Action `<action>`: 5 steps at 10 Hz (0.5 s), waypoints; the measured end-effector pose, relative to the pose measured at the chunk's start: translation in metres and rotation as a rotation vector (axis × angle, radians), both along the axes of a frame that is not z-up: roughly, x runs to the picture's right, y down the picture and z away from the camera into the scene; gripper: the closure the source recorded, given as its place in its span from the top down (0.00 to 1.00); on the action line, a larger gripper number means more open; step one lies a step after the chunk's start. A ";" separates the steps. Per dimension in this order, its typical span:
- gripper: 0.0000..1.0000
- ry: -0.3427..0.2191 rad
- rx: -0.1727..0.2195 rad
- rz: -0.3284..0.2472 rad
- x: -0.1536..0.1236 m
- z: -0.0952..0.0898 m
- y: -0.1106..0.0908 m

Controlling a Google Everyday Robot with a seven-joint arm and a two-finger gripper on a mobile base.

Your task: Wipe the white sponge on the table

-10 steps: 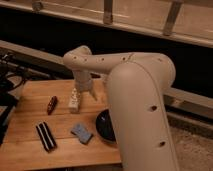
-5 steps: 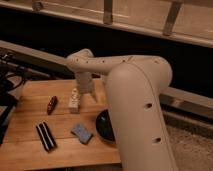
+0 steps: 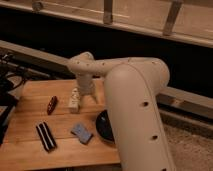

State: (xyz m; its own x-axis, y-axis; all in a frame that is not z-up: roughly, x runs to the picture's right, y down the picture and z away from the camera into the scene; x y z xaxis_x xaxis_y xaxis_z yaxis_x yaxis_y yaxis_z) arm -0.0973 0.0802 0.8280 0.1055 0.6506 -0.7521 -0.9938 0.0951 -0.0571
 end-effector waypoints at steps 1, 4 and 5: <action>0.65 -0.019 0.017 -0.012 -0.001 -0.004 -0.003; 0.65 -0.158 0.059 -0.051 -0.026 -0.045 -0.020; 0.65 -0.189 0.057 -0.060 -0.028 -0.058 -0.025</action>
State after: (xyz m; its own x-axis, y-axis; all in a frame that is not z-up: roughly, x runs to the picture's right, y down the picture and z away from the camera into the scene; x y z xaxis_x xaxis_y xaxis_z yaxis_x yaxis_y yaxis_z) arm -0.1251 0.0555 0.7700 0.2812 0.6797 -0.6775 -0.9584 0.1625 -0.2347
